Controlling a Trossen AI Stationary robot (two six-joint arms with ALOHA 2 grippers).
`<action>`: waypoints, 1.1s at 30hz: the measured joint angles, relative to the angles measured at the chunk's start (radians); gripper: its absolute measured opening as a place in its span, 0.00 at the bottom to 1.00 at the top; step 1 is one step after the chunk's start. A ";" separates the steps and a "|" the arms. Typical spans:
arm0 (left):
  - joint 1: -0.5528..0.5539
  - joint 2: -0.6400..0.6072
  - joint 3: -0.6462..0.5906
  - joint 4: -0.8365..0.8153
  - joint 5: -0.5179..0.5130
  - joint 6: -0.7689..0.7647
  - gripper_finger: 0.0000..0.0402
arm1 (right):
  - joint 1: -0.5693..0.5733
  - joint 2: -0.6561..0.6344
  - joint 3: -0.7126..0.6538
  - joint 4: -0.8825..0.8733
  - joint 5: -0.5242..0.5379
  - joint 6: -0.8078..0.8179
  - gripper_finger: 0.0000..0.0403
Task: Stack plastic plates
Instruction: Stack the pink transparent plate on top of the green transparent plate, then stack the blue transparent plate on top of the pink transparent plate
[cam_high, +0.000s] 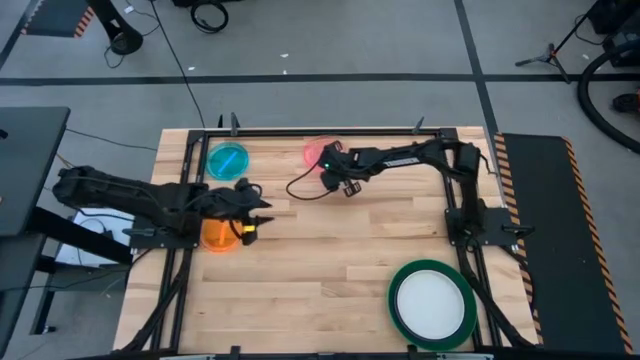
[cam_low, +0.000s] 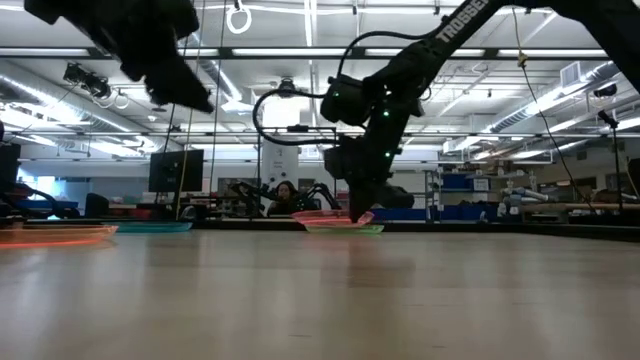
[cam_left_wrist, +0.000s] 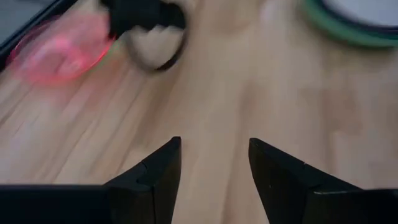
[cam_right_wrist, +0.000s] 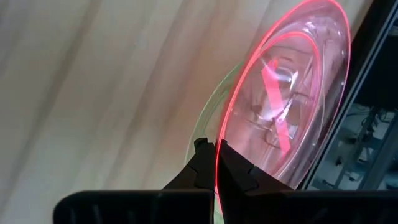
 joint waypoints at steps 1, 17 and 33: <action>0.005 -0.003 0.000 -0.036 -0.016 -0.025 0.48 | 0.000 0.007 0.013 -0.005 0.006 -0.001 0.03; 0.016 0.034 -0.002 -0.125 -0.210 -0.131 0.48 | 0.008 -0.020 0.031 -0.127 0.108 0.023 0.31; 0.311 0.057 -0.109 -0.236 -0.251 -0.207 0.48 | 0.263 -0.338 0.024 -0.411 0.075 0.589 0.41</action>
